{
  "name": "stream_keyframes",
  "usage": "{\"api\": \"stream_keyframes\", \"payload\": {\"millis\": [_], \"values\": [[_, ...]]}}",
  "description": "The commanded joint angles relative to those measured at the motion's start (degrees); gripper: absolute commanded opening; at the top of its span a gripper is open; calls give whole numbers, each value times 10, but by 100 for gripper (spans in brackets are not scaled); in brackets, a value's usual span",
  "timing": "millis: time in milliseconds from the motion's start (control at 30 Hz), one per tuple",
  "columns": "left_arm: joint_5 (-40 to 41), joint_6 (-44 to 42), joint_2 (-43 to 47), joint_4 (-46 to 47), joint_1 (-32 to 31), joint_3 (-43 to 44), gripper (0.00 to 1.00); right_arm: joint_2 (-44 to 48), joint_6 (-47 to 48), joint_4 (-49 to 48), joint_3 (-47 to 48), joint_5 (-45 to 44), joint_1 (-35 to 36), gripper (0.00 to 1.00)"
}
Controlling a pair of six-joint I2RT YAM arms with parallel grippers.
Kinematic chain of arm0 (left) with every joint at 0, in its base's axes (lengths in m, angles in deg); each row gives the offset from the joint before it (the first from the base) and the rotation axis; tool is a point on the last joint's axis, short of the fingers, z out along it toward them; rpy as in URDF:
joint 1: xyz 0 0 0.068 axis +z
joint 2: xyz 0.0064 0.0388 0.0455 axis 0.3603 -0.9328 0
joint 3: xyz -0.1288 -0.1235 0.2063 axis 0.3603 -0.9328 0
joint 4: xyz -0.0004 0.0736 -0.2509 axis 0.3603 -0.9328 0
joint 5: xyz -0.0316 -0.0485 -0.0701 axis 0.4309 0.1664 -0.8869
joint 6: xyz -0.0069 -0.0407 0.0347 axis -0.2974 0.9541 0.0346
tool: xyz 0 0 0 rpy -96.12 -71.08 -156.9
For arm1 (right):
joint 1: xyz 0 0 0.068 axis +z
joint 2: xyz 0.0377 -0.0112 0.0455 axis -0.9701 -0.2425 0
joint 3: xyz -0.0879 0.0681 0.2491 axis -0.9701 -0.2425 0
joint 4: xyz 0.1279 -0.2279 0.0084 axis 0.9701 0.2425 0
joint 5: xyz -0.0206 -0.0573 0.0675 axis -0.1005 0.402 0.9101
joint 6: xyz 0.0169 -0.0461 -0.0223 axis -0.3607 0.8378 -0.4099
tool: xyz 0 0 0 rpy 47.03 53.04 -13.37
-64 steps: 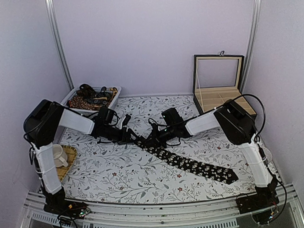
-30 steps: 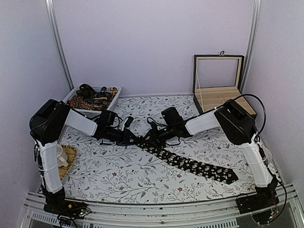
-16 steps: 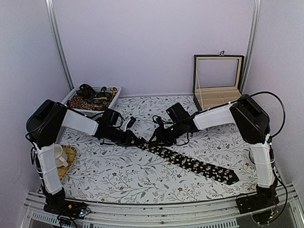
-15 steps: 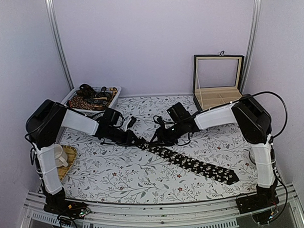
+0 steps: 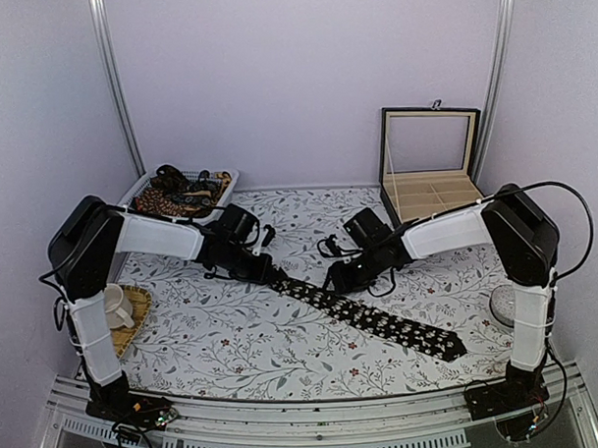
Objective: Roll the ties
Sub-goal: Roll the tie at the center of the board.
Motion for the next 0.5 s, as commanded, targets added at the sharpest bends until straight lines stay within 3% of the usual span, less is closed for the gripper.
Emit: {"api": "stream_keyframes", "payload": {"millis": [0,200,467], "values": [[53,19,9,-36,-7,13,0,44,21,39,-35,-35,2,37],[190,17,6,-82,-48,50,0,50,21,40,-52,-28,8,31],[380,-18,-61,-181,-122,130,0,61,16,27,-66,15,8,29]]}}
